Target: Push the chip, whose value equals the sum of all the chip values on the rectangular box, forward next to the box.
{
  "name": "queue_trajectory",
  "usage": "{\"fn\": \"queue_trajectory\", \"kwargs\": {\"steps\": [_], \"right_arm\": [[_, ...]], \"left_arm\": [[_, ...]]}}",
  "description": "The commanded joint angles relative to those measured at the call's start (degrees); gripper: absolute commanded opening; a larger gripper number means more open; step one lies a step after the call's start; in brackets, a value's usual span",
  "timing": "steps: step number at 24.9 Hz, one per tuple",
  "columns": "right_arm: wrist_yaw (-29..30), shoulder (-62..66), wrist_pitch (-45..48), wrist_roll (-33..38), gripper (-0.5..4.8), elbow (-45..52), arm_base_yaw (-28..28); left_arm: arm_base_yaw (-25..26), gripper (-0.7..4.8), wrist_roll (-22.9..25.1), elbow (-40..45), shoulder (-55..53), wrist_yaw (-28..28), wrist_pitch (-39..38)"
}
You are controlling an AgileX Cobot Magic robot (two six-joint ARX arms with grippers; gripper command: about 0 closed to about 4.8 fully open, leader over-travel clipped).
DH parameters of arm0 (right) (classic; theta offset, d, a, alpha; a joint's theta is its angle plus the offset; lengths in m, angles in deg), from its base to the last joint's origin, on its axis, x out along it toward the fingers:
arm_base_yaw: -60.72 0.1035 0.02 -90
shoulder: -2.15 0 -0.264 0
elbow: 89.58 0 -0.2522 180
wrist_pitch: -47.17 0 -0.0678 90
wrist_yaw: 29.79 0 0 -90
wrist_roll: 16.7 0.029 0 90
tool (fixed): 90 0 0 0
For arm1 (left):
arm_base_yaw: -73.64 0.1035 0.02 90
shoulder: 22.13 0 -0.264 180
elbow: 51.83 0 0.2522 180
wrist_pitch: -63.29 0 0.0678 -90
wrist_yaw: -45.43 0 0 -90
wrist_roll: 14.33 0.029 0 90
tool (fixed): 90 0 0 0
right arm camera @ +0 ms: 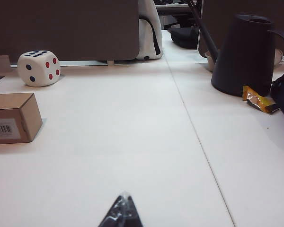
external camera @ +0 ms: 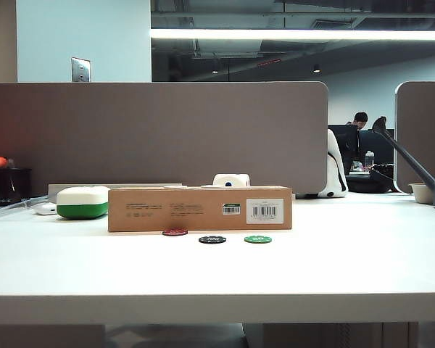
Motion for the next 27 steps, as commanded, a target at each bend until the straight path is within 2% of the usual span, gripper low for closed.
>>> {"fn": "queue_trajectory", "kwargs": {"steps": [1,4,27], "right_arm": [[0.04,0.00,0.92,-0.15,-0.04,0.26,-0.02],[0.04,0.00,0.90,-0.15,-0.04,0.26,-0.02],[0.04,0.00,0.90,-0.15,-0.04,0.26,0.04]], "left_arm": [[0.02,-0.05,1.44,-0.13,0.00,0.15,0.57],[0.02,-0.05,4.74,-0.13,0.00,-0.07,0.61],[0.00,-0.05,4.74,-0.13,0.00,-1.55,0.57]]}}
